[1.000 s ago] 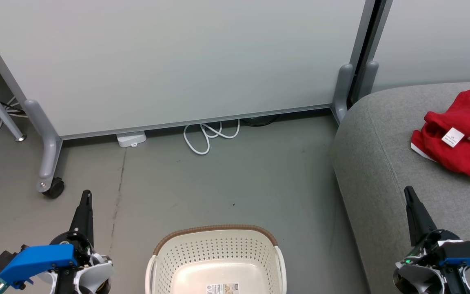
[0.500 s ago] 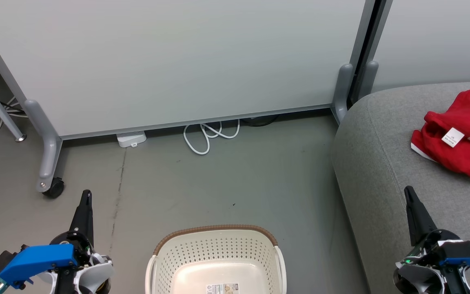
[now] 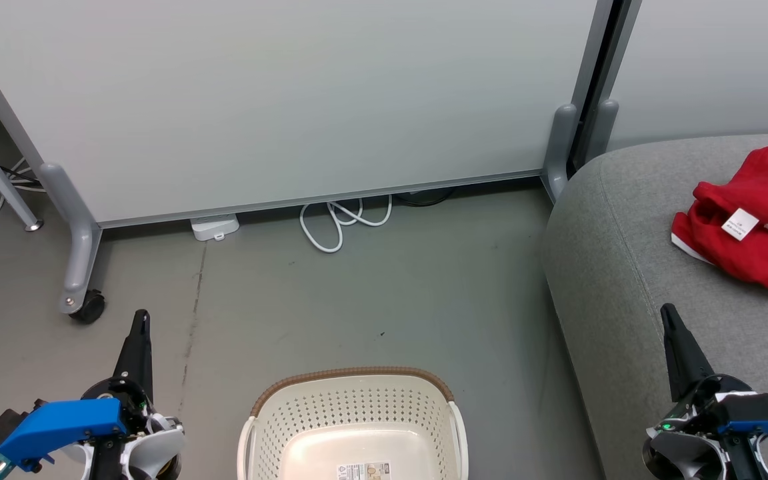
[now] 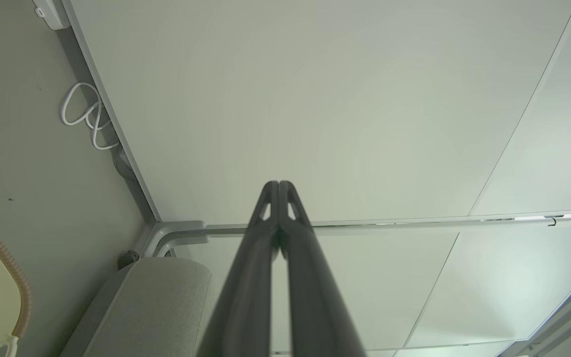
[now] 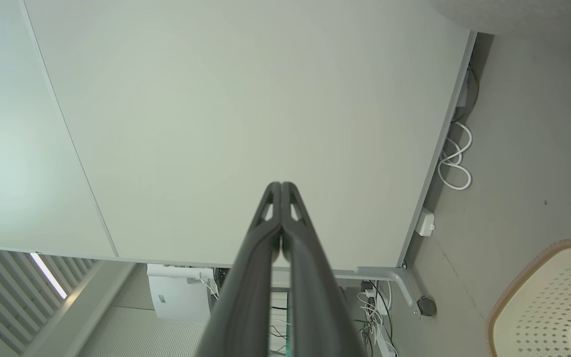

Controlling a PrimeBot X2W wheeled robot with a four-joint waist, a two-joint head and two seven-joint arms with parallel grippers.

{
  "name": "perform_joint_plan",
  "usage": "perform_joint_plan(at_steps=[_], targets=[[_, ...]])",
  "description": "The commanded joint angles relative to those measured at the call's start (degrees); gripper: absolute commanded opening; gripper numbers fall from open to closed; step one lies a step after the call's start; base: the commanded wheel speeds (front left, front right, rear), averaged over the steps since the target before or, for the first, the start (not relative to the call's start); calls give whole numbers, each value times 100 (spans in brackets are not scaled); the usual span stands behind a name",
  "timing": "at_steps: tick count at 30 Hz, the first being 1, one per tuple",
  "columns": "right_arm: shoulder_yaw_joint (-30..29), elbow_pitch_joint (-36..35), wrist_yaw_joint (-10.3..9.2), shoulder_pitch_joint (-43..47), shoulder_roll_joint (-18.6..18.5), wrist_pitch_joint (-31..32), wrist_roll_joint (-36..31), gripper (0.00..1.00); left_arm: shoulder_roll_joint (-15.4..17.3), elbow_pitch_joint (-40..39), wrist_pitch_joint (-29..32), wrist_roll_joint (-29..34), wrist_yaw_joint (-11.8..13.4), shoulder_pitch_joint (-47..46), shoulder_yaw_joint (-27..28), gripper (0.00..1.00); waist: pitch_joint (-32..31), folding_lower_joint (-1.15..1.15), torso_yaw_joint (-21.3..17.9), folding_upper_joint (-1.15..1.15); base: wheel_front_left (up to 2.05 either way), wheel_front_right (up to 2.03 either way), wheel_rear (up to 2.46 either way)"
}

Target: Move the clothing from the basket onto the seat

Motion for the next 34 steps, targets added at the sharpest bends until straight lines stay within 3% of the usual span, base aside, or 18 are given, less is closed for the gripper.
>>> perform_joint_plan(at_steps=[1,34], targets=[[-8,-17,4,-76,10,16,14,0,-5,-18,22,-12,-21,-55,15,0,0,0,0,0,0,0,0],[-7,-17,4,-76,11,15,15,0,-6,-19,21,-13,-21,-55,14,0,0,0,0,0,0,0,0]])
